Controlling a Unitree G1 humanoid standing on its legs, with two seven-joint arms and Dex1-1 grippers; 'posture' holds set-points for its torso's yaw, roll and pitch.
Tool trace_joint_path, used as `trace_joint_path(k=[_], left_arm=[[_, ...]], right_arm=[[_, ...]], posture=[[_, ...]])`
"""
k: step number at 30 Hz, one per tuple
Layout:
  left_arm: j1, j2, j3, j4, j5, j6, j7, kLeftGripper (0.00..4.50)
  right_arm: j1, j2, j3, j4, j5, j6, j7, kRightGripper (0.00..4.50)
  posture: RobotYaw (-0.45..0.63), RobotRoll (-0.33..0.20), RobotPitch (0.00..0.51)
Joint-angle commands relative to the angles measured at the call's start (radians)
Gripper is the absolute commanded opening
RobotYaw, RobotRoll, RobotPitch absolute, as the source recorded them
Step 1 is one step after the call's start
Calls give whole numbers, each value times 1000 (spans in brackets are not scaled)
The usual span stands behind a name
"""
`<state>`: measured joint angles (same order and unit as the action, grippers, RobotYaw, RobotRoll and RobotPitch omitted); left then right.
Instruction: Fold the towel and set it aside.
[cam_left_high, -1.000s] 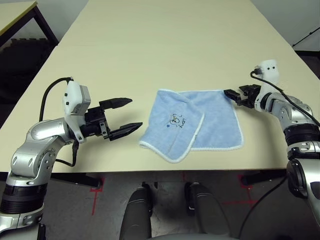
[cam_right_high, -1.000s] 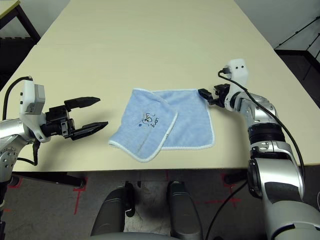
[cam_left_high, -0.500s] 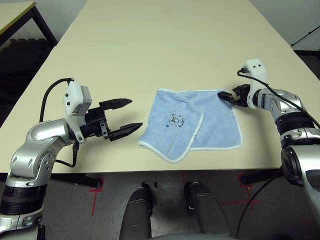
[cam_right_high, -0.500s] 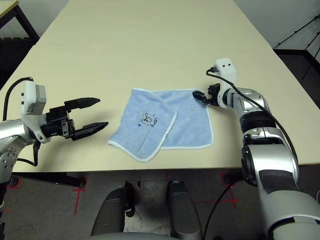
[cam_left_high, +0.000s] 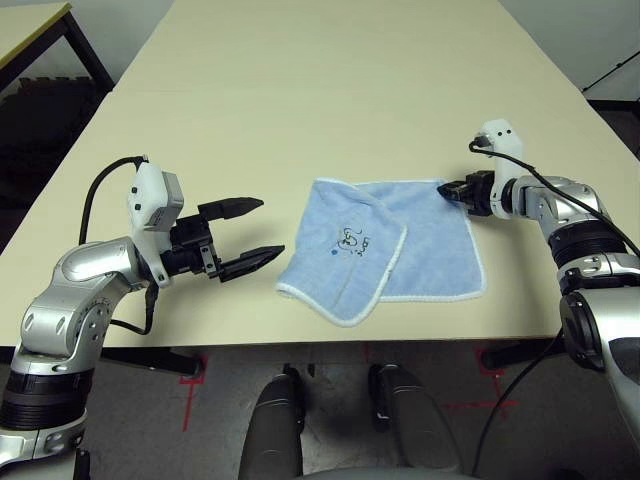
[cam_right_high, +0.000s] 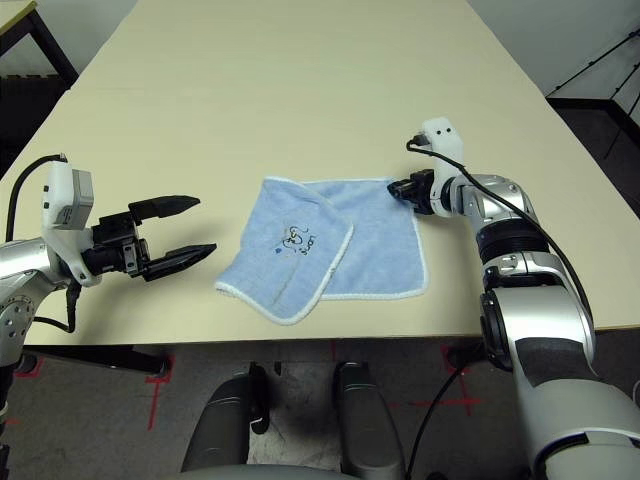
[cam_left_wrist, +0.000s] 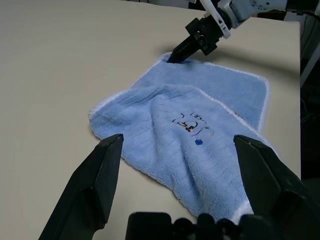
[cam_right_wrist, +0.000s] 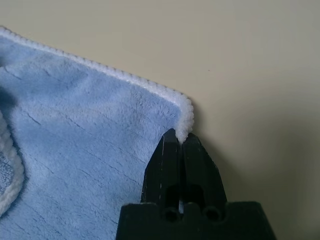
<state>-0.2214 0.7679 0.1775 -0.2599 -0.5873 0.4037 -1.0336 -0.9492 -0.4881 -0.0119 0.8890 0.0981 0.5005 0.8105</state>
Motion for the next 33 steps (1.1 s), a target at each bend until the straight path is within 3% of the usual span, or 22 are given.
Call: trace_joint_path(k=[1,12,33], left_arm=[[9,-2,-12,-7,13,3,12,4500],[-4,-26,-27,1,17,-1,42,4500],[-47,-85,-52,18,26,22,122,4500]], right_arm=[[14,10,-9,-44,8,-69,-1,47],[6,18,-10,-128,-21,-367,-112,47],[-102,15,47,-62,-198,-863,-300,47]], posture=[[-112,0,182],[-122,0,175],[-127,0,170]])
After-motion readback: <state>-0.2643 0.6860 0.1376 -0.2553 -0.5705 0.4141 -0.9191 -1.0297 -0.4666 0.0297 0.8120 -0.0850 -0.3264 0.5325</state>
